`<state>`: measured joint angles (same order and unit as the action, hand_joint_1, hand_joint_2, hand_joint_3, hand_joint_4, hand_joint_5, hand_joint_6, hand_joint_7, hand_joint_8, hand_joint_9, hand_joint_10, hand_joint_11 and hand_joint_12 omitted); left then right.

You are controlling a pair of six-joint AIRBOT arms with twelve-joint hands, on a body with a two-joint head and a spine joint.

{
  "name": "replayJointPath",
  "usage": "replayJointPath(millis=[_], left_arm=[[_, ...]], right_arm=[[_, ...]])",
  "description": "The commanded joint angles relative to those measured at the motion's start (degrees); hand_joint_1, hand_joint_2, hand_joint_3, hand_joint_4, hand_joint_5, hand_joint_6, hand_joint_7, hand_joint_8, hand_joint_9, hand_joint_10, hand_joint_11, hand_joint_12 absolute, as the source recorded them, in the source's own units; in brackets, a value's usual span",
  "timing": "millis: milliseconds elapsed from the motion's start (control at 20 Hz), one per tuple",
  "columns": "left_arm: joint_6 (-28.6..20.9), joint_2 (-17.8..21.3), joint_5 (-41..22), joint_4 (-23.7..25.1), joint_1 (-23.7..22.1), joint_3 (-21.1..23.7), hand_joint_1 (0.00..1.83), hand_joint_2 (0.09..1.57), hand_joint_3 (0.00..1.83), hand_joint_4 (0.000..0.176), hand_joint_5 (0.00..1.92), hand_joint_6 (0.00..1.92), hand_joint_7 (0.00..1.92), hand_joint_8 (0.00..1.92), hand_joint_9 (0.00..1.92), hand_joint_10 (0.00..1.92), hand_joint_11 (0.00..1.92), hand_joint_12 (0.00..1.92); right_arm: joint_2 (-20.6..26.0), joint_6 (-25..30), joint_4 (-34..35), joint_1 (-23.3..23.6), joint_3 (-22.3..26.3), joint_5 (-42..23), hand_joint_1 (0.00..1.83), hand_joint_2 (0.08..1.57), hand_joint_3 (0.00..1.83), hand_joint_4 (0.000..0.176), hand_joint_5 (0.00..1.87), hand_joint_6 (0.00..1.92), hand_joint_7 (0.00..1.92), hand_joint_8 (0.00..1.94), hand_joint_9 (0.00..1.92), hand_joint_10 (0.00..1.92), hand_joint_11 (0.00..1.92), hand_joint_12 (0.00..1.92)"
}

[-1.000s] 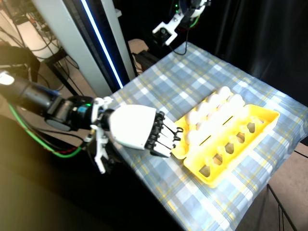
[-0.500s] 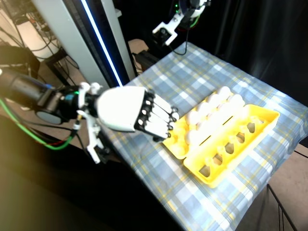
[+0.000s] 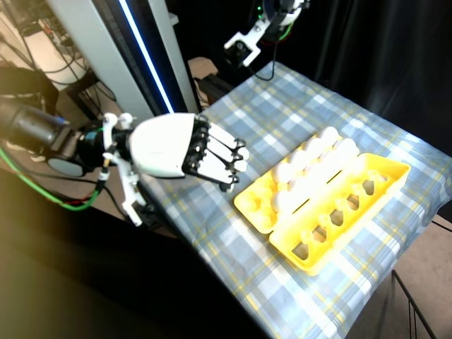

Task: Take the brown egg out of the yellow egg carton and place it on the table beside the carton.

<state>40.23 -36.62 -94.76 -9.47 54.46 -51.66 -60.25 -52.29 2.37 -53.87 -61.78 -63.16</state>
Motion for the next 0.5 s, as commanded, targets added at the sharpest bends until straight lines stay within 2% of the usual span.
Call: replayJointPath(millis=[0,50,100,150,300,350,400,450], left_arm=[[-0.64,-0.4,-4.69,2.0,-1.34,0.37,0.52,1.45,0.0,0.0,0.91,1.92,0.85,1.92,0.55,1.91,0.21,1.85],[-0.65,-0.4,-4.69,2.0,-1.34,0.37,0.52,1.45,0.0,0.0,0.9,1.92,0.85,1.92,0.57,1.92,0.22,1.85],[-0.65,-0.41,-4.69,2.0,-1.34,0.37,0.53,1.46,0.0,0.0,0.91,1.92,0.87,1.92,0.6,1.92,0.24,1.81],[-0.65,-0.42,-4.69,2.0,-1.34,0.37,0.5,1.46,0.0,0.0,0.91,1.92,0.86,1.92,0.6,1.91,0.24,1.79],[-0.65,-0.44,-4.69,2.0,-1.35,0.38,0.52,1.43,0.0,0.0,0.92,1.92,0.86,1.92,0.59,1.9,0.19,1.81],[-0.65,-0.44,-4.69,2.0,-1.35,0.38,0.49,1.43,0.0,0.0,0.9,1.92,0.84,1.92,0.54,1.9,0.14,1.83],[-0.65,-0.44,-4.69,2.0,-1.35,0.38,0.47,1.44,0.0,0.0,0.9,1.92,0.84,1.92,0.54,1.91,0.15,1.85],[-0.65,-0.44,-4.69,2.0,-1.35,0.38,0.47,1.44,0.0,0.0,0.91,1.92,0.86,1.92,0.56,1.9,0.18,1.83]], right_arm=[[-0.59,0.35,-0.04,0.24,-0.22,-7.04,1.16,1.0,0.0,0.0,1.2,0.41,1.18,0.0,1.24,0.0,0.69,1.16],[-1.02,0.3,0.16,-0.18,-0.43,-6.71,1.16,1.03,0.0,0.0,1.18,0.59,1.18,0.01,1.2,0.0,0.63,1.11],[-1.65,-0.06,0.47,-0.63,-0.78,-5.97,1.16,1.04,0.0,0.0,1.15,0.67,1.19,0.0,1.18,0.0,0.57,1.16],[-2.24,-0.76,0.72,-0.7,-1.13,-4.67,1.14,1.05,0.0,0.0,1.13,0.73,1.18,0.0,1.16,0.0,0.53,1.18],[-3.45,-1.3,1.36,-0.72,-1.85,-3.4,1.12,1.07,0.0,0.0,1.08,0.8,1.15,0.0,1.08,0.0,0.32,1.05],[-3.6,-1.3,1.44,-0.72,-1.95,-3.29,1.25,1.04,0.0,0.0,1.06,0.72,1.27,0.47,1.09,0.0,0.33,1.04],[-3.65,-1.31,1.46,-0.72,-1.99,-3.2,1.16,1.06,0.0,0.0,1.09,0.77,1.15,0.2,1.1,0.0,0.34,1.09],[-3.67,-1.39,1.54,-0.72,-2.03,-3.09,1.09,1.01,0.0,0.0,0.95,0.28,1.13,0.07,1.07,0.0,0.33,1.08]])
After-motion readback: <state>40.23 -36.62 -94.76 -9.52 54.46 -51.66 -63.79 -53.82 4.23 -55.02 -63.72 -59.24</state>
